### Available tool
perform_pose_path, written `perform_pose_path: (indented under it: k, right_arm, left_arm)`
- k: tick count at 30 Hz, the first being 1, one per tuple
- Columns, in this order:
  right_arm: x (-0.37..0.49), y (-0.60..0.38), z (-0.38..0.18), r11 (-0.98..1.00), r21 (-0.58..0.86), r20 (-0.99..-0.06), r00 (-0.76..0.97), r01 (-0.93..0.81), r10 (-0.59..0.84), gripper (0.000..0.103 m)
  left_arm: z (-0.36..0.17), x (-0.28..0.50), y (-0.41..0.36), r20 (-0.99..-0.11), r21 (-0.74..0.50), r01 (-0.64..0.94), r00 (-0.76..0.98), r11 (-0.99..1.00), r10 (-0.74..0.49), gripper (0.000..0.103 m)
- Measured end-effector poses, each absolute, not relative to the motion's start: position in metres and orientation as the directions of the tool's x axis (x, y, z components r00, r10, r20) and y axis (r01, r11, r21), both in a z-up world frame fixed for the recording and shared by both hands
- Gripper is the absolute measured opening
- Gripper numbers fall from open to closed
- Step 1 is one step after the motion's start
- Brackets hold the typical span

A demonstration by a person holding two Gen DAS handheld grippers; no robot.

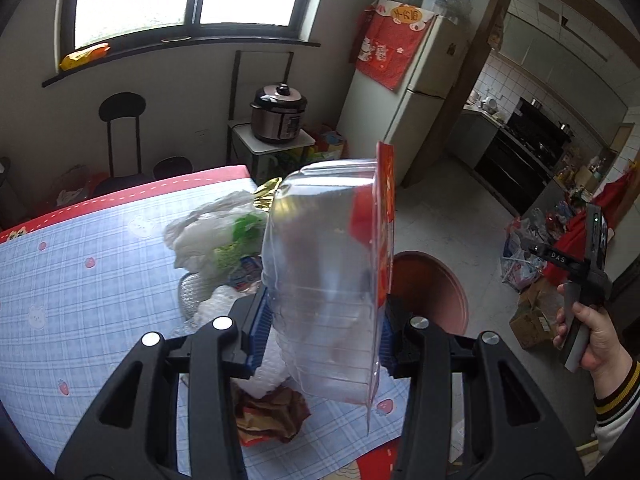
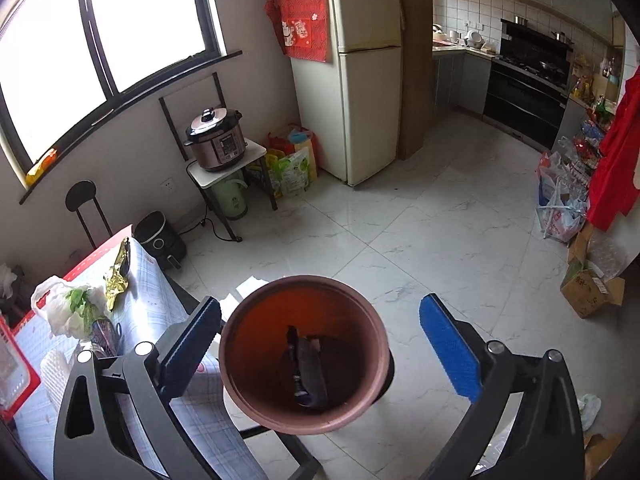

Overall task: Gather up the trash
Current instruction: 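Drop the box into the bin with the right tool while the left tool drops the container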

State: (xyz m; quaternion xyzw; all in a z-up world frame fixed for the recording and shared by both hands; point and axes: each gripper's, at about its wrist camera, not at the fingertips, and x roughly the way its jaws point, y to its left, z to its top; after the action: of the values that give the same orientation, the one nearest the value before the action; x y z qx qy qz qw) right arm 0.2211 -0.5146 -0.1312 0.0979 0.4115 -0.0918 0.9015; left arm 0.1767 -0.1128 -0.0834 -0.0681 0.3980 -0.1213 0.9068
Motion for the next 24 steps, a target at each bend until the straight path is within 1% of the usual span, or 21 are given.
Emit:
perform_pose_path:
  k: [2,7,13,15,17,18,19,20,24]
  right_arm:
    - [0.204,-0.527,-0.125,0.958,0.108,-0.769,0.633,0.265,-0.088,0.097]
    - [0.161,-0.549,-0.111,0.944,0.099,-0.748,0.649,0.315,-0.138,0.097]
    - [0.122,-0.57,-0.106,0.926,0.096,-0.737,0.651,0.366,-0.181,0.097]
    - [0.113,-0.573,-0.105,0.921,0.1,-0.729,0.658,0.376,-0.189,0.097]
    - [0.108,-0.572,-0.104,0.921,0.1,-0.723,0.663,0.376,-0.193,0.097]
    - [0.105,-0.572,-0.104,0.921,0.095,-0.72,0.665,0.378,-0.198,0.097]
    - [0.102,-0.571,-0.103,0.922,0.093,-0.718,0.667,0.377,-0.201,0.097]
    - [0.1,-0.571,-0.103,0.922,0.094,-0.714,0.671,0.375,-0.2,0.097]
    - [0.092,-0.567,-0.099,0.924,0.114,-0.698,0.692,0.365,-0.187,0.097]
  left_arm:
    - [-0.086,0.188,-0.148,-0.705,-0.221,0.224,0.635,0.949,-0.314,0.046]
    - [-0.098,0.216,-0.232,-0.71,-0.243,0.327,0.581,0.913,-0.398,0.046]
    - [-0.108,0.248,-0.317,-0.706,-0.223,0.401,0.563,0.889,-0.431,0.046]
    - [-0.111,0.259,-0.338,-0.7,-0.223,0.408,0.565,0.885,-0.437,0.049]
    - [-0.111,0.273,-0.354,-0.682,-0.241,0.413,0.572,0.879,-0.455,0.068]
    - [-0.108,0.278,-0.36,-0.668,-0.234,0.41,0.591,0.882,-0.452,0.089]
    - [-0.104,0.279,-0.361,-0.645,-0.221,0.409,0.62,0.885,-0.447,0.096]
    - [-0.1,0.278,-0.363,-0.628,-0.202,0.414,0.641,0.887,-0.442,0.096]
    - [-0.087,0.271,-0.358,-0.635,-0.154,0.443,0.64,0.883,-0.432,0.097]
